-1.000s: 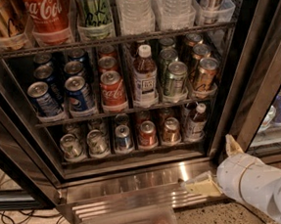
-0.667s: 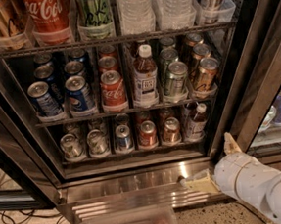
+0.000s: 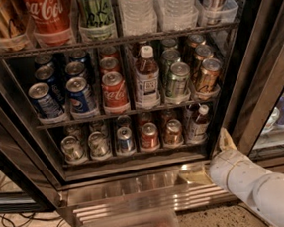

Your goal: Pick blue plastic bottle from bottom shelf of fridge

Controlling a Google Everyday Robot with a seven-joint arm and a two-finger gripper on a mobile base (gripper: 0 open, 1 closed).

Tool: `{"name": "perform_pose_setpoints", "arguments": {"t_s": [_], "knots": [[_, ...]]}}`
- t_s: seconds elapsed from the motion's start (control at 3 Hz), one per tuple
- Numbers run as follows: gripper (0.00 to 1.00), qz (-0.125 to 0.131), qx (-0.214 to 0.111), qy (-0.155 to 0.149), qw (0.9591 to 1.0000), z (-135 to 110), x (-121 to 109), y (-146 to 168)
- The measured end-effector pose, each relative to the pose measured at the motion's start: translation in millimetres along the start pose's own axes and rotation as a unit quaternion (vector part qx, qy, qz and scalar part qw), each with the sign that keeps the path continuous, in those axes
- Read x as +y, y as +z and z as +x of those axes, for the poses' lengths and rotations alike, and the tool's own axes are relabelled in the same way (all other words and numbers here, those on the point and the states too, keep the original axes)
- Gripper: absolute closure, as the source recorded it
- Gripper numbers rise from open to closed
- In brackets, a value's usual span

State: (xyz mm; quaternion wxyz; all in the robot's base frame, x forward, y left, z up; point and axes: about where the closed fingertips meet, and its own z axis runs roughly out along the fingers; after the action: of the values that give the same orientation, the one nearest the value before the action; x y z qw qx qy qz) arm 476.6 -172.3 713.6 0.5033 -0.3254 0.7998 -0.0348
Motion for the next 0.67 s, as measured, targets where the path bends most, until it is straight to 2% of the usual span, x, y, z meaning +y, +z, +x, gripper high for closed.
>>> {"name": "perform_pose_setpoints", "arguments": {"t_s": [0.33,0.67], "knots": [[0.11,0.011,-0.022,-0.004,0.9997,-4.5,-2.8,20.1],[0.28,0.017,-0.037,-0.007,0.9992,-7.0,-5.6,35.4]]}}
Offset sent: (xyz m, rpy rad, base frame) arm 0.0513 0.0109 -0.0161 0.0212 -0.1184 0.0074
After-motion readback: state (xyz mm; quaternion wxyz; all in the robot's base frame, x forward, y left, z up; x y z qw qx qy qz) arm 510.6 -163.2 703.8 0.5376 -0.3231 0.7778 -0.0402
